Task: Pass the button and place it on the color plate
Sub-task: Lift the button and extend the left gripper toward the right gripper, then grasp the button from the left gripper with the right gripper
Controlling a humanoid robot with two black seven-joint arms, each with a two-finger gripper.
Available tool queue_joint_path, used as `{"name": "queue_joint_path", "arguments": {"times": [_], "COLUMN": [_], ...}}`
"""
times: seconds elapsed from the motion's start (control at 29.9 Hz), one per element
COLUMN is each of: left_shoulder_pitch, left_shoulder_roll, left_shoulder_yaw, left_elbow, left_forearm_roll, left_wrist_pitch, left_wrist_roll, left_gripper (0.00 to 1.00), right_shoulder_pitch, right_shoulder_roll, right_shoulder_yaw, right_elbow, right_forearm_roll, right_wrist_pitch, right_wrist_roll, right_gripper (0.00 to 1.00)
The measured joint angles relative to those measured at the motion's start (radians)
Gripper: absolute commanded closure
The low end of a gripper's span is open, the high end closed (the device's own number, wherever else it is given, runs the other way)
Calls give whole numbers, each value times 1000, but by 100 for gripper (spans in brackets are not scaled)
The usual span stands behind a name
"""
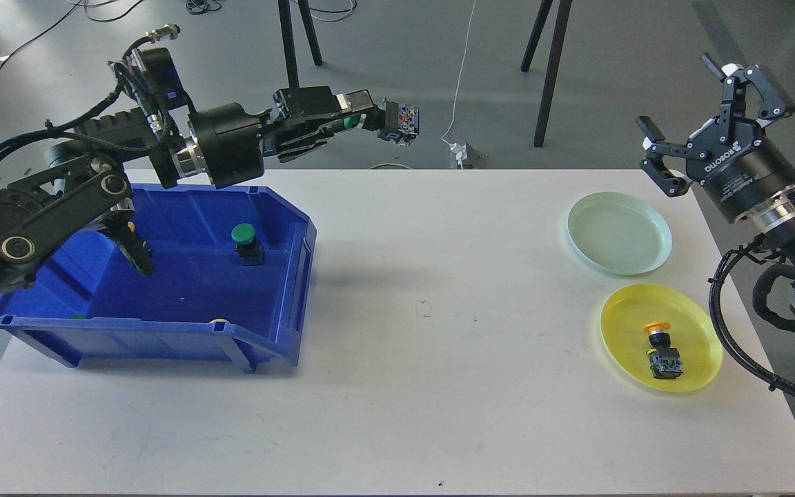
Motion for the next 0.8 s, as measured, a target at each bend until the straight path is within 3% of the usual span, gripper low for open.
{"name": "queue_joint_path", "arguments": {"times": [0.27, 0.6, 0.8], "left_shoulder_pitch": [28, 30, 30], "left_shoulder_roll": [-81, -87, -90], "left_shoulder_yaw": [-5, -5, -5], "left_elbow": [32, 48, 50], "left_forearm_roll": [-47, -63, -70], "left_wrist_pitch": [0, 0, 0], "left_wrist_roll": [0, 0, 0], "left_gripper": [77, 77, 77], "right_shoulder_pitch": [-26, 138, 197], "right_shoulder_roll": [79, 305, 372], "right_shoulder_yaw": [-95, -231, -271], "right_elbow": [90, -43, -91], "right_forearm_roll": [-174, -171, -171], "right_wrist_pitch": [-4, 4, 9], "right_wrist_roll": [86, 167, 181], "right_gripper": [1, 1, 1]}}
